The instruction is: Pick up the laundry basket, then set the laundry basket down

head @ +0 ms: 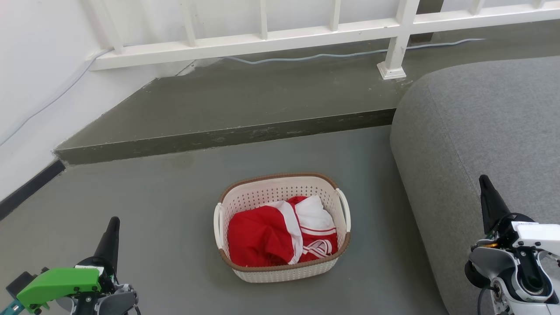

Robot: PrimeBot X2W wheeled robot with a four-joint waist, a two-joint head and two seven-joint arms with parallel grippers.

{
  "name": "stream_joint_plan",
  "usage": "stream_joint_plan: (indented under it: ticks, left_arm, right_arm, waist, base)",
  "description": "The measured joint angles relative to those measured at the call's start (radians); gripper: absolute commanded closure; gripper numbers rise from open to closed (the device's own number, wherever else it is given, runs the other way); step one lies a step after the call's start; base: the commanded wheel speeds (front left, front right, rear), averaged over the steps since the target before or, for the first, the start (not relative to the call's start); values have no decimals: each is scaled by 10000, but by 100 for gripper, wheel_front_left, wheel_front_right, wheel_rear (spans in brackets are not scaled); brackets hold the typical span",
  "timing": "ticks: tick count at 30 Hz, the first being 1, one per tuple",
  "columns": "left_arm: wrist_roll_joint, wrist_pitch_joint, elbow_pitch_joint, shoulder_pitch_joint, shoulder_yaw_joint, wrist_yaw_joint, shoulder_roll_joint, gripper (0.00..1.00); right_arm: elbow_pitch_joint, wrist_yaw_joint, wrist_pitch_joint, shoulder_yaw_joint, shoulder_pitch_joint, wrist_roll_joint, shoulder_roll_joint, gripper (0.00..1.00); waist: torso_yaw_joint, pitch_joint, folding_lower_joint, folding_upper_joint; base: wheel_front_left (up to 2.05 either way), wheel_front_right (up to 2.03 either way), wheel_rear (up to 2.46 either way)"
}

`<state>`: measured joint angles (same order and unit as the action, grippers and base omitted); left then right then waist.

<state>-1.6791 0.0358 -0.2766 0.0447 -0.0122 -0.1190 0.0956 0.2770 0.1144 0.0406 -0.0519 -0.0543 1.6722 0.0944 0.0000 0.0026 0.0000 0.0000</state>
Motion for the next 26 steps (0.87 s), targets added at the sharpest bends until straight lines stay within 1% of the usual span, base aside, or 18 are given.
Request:
stream_joint_plan:
  ticks: [26]
  left_arm:
    - [0, 2, -12, 22, 23, -4, -4, 100]
  right_arm:
    - [35, 0, 58, -25, -2, 0, -13, 100]
  waist:
    - [0, -1, 0, 0]
  base:
    - [0, 0, 0]
